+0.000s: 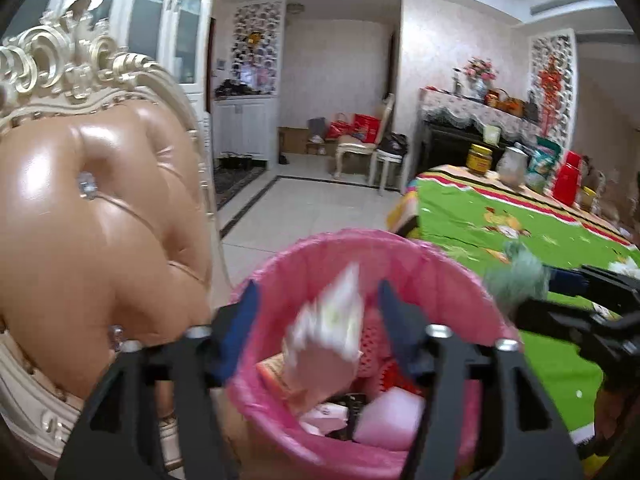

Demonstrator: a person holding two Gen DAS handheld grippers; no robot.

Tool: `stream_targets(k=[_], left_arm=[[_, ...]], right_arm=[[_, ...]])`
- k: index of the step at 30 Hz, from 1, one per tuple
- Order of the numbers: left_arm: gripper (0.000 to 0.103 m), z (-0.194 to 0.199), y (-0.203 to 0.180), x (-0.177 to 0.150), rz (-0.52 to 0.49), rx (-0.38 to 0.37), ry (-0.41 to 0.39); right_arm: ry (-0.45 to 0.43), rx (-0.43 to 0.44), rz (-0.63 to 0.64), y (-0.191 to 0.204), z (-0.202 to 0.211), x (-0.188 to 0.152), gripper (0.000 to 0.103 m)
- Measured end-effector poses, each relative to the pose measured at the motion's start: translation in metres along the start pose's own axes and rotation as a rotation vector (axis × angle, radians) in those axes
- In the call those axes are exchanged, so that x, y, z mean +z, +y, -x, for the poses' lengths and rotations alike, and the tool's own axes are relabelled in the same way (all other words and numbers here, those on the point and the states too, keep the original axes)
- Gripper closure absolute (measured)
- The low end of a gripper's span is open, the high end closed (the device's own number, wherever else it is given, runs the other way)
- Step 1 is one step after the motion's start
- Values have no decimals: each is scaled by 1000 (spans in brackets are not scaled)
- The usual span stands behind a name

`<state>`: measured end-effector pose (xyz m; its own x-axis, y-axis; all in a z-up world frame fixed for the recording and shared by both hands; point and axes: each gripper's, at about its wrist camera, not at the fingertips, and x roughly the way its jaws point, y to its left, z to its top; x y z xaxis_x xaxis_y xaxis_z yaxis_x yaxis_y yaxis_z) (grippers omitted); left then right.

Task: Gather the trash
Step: 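Open the left tool to drop the tissue while the right tool drops the cloth, then grasp a white tissue with the left tool while the right tool grasps a foam sheet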

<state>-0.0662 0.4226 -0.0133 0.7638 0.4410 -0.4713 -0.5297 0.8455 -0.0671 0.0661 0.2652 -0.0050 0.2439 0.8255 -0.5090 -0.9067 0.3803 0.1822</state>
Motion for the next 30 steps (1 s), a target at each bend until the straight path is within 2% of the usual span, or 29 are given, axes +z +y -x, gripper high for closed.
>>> stream_targets(k=[3, 5, 7, 9, 10, 15, 20, 24, 30], left_arm=[[33, 2, 5, -2, 9, 16, 2], [27, 5, 2, -5, 6, 30, -2], [12, 13, -5, -8, 2, 44, -18], [5, 21, -14, -10, -7, 49, -38], [5, 26, -22, -10, -15, 38, -49], [5, 42, -81, -10, -88, -86, -49], [5, 51, -161, -10, -178, -222, -51], [5, 46, -230, -15, -212, -356, -6], [5, 26, -339, -31, -285, -483, 82]], right_arm=[[-4, -17, 5, -3, 8, -5, 28], [-14, -27, 6, -5, 18, -8, 28], [-32, -49, 3, -9, 35, -12, 28], [-55, -79, -2, -14, 53, -17, 28], [-66, -93, -7, -17, 61, -19, 27], [-123, -209, -48, -45, 115, -33, 24], [-167, -381, -132, -94, 181, -55, 24], [-185, -482, -241, -142, 235, -78, 24], [-173, -654, -363, -212, 308, -125, 24]])
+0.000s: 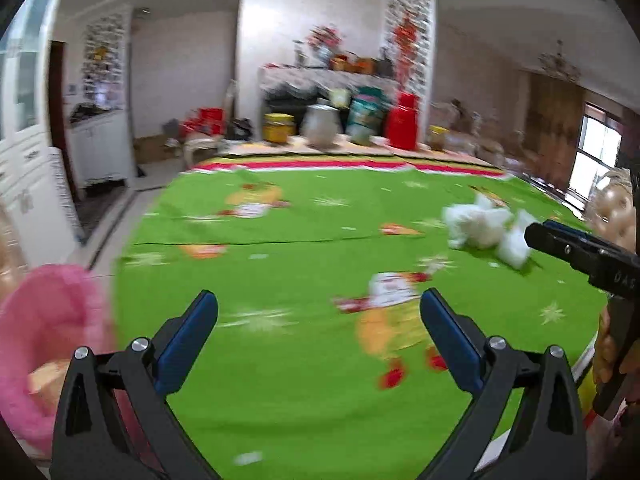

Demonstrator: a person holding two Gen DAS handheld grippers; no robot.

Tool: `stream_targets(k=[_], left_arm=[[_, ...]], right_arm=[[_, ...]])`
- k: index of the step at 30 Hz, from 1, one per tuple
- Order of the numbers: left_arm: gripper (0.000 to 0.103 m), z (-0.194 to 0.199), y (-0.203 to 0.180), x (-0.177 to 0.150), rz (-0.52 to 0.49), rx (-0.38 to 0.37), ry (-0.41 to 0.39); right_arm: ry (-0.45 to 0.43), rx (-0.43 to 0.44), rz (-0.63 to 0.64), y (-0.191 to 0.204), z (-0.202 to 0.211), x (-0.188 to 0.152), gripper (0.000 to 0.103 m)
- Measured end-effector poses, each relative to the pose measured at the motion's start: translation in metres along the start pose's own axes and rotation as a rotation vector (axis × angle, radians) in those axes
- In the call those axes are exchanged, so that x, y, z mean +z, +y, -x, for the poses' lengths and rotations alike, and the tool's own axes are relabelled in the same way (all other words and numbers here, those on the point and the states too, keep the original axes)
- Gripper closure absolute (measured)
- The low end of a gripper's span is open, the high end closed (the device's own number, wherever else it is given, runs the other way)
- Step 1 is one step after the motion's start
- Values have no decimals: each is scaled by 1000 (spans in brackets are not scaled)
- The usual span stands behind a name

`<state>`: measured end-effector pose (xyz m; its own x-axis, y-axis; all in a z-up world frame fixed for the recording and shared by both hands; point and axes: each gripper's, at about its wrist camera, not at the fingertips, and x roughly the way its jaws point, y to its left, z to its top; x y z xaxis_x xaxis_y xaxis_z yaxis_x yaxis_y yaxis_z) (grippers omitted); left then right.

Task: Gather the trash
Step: 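Grasp a white tissue with the left tool while the right tool grasps a foam sheet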

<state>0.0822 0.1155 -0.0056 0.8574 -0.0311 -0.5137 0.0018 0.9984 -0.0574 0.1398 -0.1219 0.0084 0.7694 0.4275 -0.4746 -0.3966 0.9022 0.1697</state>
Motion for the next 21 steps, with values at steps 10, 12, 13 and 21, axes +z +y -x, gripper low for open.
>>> stream_targets(k=[10, 12, 13, 21], left_arm=[[5, -100, -117, 28, -99, -114, 59], [5, -114, -127, 33, -93, -128, 77], [5, -117, -131, 34, -92, -134, 86], [5, -157, -159, 46, -129, -115, 136]], right_arm=[[82, -201, -126, -141, -12, -5, 24], [110, -212, -132, -157, -23, 1, 24], [123, -213, -132, -162, -29, 4, 24], [175, -191, -148, -197, -75, 17, 24]])
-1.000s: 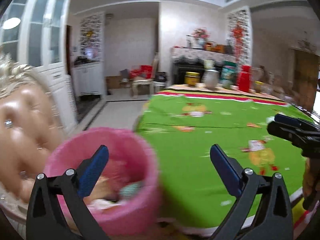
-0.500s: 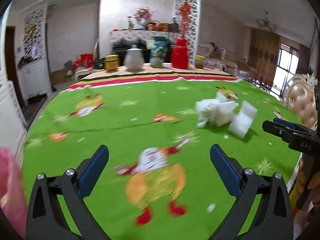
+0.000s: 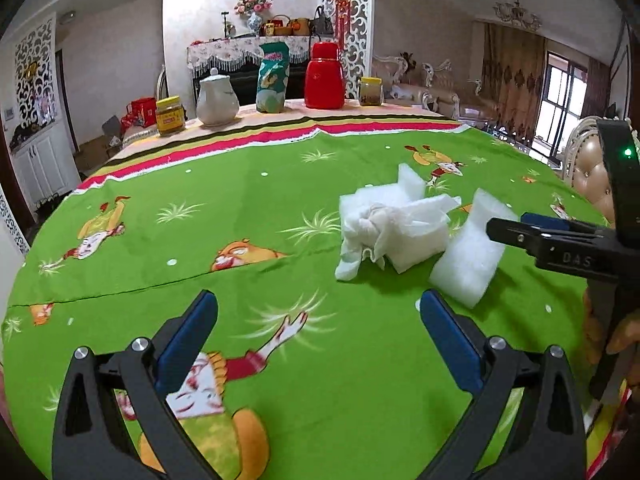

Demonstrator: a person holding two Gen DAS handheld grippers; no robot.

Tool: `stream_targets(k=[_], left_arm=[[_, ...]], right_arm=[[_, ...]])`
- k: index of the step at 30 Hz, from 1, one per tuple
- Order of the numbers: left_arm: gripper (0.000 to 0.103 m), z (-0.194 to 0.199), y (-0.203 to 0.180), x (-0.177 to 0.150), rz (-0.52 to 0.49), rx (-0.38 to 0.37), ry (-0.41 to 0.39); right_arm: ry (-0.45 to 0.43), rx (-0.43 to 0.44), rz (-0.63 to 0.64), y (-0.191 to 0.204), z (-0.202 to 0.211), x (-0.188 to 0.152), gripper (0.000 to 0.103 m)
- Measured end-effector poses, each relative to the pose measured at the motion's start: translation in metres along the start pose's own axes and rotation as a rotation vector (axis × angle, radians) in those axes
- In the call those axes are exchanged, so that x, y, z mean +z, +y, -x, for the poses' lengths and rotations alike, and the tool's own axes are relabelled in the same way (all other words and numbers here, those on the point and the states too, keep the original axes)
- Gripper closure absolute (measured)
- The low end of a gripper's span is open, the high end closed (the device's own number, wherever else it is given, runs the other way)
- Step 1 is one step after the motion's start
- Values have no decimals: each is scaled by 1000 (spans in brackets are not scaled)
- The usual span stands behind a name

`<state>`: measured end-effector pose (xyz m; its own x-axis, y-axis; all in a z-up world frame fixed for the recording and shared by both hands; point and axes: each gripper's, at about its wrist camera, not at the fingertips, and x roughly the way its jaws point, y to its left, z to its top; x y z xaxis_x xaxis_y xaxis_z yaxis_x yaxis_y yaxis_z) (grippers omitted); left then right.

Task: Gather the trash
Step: 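Grasp a white tissue with the left tool while the right tool grasps a foam sheet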

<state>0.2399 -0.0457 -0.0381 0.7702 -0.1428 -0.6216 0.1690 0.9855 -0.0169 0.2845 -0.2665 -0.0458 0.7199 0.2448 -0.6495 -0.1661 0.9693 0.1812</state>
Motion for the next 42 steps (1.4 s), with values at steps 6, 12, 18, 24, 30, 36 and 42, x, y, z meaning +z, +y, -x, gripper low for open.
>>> stream_targets(k=[6, 12, 18, 24, 30, 36, 42], left_arm=[[5, -32, -5, 12, 19, -16, 39], [5, -60, -20, 27, 25, -47, 49], [6, -86, -36, 45, 34, -74, 58], [54, -99, -41, 46, 6, -103, 113], [57, -52, -50, 29, -72, -79, 13], [56, -22, -38, 18, -20, -44, -13], [56, 13, -18, 5, 21, 20, -44]], right_arm=[[26, 54, -12, -5, -17, -1, 46], [12, 97, -6, -10, -5, -3, 80], [17, 91, -51, -19, 1, -6, 80], [-9, 67, -60, -25, 9, -4, 80], [-15, 76, -50, -21, 11, -5, 80], [-41, 98, -12, -10, 20, -5, 80], [-29, 164, 46, 10, 23, -10, 80]])
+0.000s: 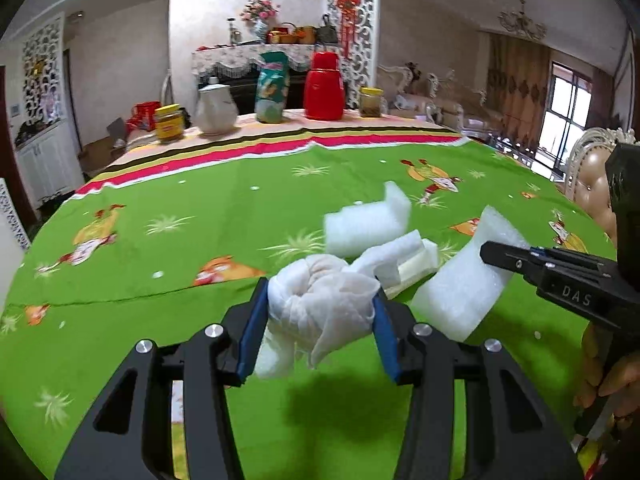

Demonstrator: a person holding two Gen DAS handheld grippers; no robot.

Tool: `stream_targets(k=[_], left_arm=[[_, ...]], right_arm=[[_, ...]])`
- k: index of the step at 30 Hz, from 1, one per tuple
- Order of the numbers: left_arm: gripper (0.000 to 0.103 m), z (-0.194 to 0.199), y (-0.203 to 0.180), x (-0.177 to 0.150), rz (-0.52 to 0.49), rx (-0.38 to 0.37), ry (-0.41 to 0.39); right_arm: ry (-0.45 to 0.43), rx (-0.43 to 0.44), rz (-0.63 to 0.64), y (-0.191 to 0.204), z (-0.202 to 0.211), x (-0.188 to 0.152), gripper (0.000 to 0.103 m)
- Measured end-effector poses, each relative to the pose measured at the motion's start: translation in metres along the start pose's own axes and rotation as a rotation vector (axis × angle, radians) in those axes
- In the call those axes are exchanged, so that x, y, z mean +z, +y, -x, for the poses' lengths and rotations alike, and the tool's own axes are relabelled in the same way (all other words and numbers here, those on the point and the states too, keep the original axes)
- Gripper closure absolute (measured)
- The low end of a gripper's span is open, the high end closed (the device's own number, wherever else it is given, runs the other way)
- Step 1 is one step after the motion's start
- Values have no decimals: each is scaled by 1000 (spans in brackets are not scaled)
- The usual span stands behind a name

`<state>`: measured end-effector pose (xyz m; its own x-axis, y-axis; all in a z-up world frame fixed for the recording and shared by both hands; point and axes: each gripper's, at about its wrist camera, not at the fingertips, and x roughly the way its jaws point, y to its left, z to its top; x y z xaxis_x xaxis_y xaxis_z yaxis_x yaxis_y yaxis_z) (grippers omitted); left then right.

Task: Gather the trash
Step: 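Grasp a white tissue with the left tool while the right tool grasps a foam sheet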

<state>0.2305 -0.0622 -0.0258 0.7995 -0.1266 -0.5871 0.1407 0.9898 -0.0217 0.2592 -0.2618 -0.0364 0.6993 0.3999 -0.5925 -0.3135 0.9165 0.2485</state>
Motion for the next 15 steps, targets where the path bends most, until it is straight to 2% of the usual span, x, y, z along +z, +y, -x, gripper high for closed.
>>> stream_targets(k=[4, 8, 15], left_arm=[[56, 21, 14, -11, 22, 37, -3], [56, 41, 27, -23, 67, 41, -9], [56, 61, 42, -44, 84, 55, -5]], right_arm=[[10, 34, 67, 23, 1, -4, 80], [1, 74, 110, 43, 8, -8, 80], [4, 66, 160, 75, 20, -14, 80]])
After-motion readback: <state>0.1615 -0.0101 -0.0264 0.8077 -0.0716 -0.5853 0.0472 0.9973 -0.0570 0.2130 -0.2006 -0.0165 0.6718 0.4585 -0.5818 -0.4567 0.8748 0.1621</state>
